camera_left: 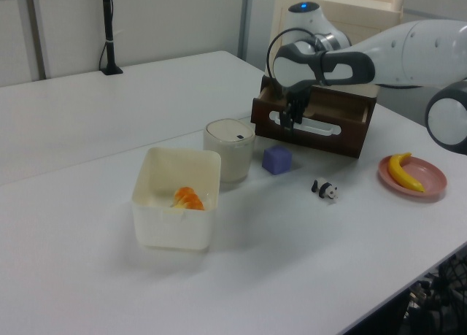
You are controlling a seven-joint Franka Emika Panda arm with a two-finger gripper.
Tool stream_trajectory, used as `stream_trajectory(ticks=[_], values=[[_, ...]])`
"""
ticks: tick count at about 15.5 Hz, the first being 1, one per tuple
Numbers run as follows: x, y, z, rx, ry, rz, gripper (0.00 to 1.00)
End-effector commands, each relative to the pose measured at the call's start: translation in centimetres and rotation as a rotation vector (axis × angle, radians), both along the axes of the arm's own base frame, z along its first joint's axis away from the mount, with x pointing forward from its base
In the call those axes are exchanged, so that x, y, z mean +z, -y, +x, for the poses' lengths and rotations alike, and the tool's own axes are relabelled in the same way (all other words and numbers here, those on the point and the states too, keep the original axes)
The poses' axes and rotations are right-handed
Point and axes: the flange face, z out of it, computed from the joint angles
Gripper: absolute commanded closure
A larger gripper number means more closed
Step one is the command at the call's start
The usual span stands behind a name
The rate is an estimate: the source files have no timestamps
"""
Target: Slide the drawer open
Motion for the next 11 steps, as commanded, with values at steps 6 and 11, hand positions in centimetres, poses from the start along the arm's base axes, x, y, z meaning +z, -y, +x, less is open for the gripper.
stream_trajectory(ticks=[6,11], values=[[6.7,-2.2,-3.3,-0.14,0.0,0.104,0.02],[9.5,-5.1,-8.1,-0.393,-0.132,0.215,0.0]])
